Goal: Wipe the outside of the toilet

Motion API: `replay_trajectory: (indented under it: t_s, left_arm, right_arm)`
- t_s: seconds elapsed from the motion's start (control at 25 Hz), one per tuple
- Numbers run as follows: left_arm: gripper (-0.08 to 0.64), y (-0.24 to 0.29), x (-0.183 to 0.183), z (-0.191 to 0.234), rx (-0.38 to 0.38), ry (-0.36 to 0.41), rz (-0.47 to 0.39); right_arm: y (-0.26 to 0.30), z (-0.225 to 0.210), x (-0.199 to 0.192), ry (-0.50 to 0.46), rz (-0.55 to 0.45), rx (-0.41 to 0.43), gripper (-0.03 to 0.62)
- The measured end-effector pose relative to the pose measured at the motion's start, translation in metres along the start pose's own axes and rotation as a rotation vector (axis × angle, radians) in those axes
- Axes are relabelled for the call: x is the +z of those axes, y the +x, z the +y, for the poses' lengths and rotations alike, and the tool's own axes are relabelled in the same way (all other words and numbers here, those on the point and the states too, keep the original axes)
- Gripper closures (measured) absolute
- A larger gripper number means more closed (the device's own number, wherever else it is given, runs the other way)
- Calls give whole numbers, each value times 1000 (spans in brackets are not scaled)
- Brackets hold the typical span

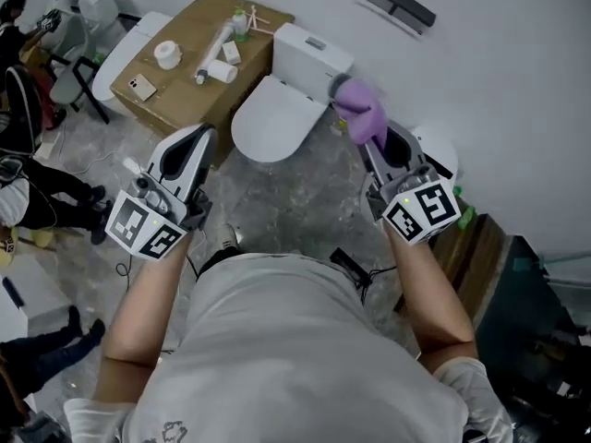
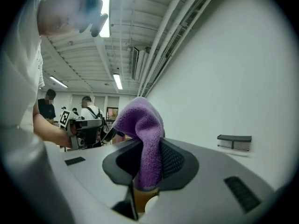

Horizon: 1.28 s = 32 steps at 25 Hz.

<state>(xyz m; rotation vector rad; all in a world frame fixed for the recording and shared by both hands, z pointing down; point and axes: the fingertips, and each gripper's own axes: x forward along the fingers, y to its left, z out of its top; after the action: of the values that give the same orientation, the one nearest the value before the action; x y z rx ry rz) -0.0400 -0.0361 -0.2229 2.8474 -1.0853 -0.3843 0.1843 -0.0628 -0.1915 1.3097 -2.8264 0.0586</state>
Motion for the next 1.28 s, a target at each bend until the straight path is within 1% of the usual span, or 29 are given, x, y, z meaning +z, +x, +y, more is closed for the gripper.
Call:
replay_trajectory:
  t_s: [0.2, 0.32, 0.4, 0.56, 0.76, 1.0, 1.12, 1.28]
  left_arm:
    - [554, -32, -12, -40, 104, -3, 30]
    - [554, -58, -15, -58, 154, -10, 33]
    - [554, -76, -15, -71, 166, -10, 32]
    - [554, -106, -12, -92, 150, -15, 27]
    - [554, -144, -7, -117, 100, -46, 53]
    - [554, -189, -5, -139, 47, -60, 71]
    - [554, -208, -6, -151, 33, -68, 77]
    - [554, -220, -1, -159, 13, -68, 79]
  right_arm:
    - [-24, 26, -11, 27, 10, 112, 511]
    - [-40, 54, -20, 49, 10, 154, 511]
    - [-51, 78, -25, 57, 10, 170, 511]
    - [-65, 124, -26, 60, 3, 169, 511]
    - [-81, 185, -27, 94, 4, 133, 511]
    - [-98, 250, -32, 115, -1, 109, 511]
    - [-111, 273, -36, 126, -2, 97, 511]
    - [-119, 291, -34, 127, -2, 88, 511]
